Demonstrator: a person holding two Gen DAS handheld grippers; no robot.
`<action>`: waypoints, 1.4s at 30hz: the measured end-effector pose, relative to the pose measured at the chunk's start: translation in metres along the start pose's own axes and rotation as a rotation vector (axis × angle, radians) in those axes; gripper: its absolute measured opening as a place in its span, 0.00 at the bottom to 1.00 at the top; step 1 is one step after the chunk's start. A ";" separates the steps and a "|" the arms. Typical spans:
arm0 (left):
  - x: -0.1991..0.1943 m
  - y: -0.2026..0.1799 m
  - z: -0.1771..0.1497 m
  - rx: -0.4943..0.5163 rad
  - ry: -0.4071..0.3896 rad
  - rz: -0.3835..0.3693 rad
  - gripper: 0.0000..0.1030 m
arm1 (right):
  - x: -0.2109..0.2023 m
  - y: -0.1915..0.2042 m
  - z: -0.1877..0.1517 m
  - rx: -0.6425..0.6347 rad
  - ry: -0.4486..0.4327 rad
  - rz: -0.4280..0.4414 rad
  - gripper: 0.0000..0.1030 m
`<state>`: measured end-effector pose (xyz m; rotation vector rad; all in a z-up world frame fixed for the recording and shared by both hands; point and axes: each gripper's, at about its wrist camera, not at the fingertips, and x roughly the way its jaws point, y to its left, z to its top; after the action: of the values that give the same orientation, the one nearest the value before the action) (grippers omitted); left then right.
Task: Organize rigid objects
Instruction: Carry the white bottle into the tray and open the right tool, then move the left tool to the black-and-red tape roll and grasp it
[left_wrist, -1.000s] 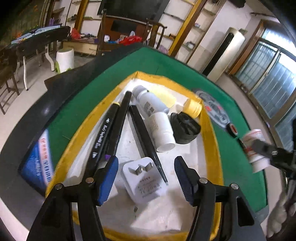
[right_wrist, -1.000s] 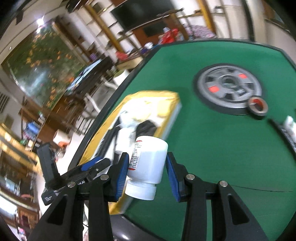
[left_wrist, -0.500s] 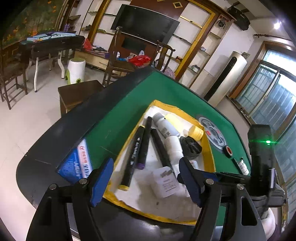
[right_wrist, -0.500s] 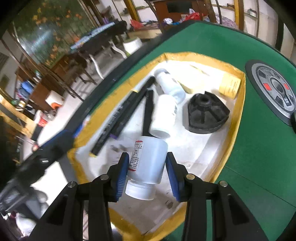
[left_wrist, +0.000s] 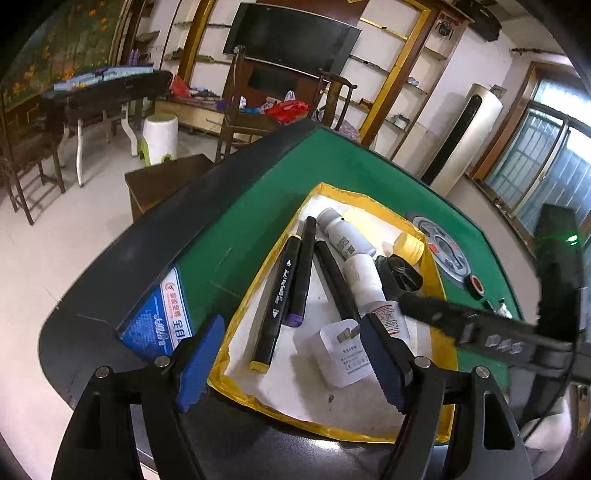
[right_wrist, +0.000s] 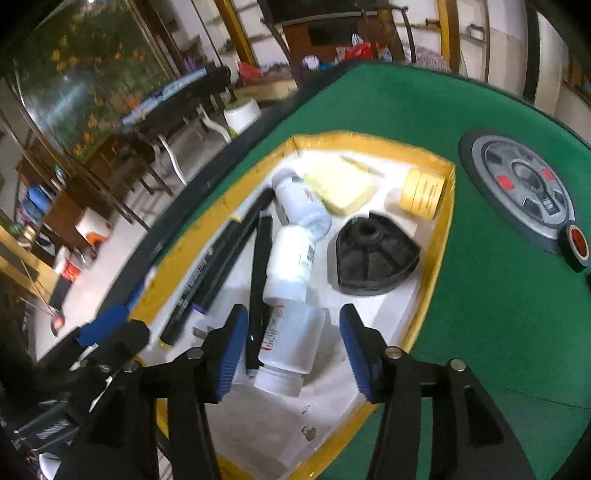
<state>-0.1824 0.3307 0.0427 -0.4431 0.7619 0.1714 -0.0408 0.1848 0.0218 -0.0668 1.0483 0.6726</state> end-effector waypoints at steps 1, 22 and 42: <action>-0.001 -0.004 0.000 0.012 -0.007 0.013 0.77 | -0.007 -0.001 0.000 -0.001 -0.026 0.004 0.58; -0.006 -0.119 -0.018 0.328 -0.020 0.126 0.88 | -0.086 -0.136 -0.043 0.239 -0.233 -0.077 0.70; 0.048 -0.228 -0.038 0.478 0.200 0.009 0.88 | -0.170 -0.327 -0.088 0.598 -0.460 -0.217 0.77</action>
<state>-0.1017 0.1092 0.0595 -0.0012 0.9685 -0.0505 0.0132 -0.1899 0.0312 0.4680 0.7449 0.1433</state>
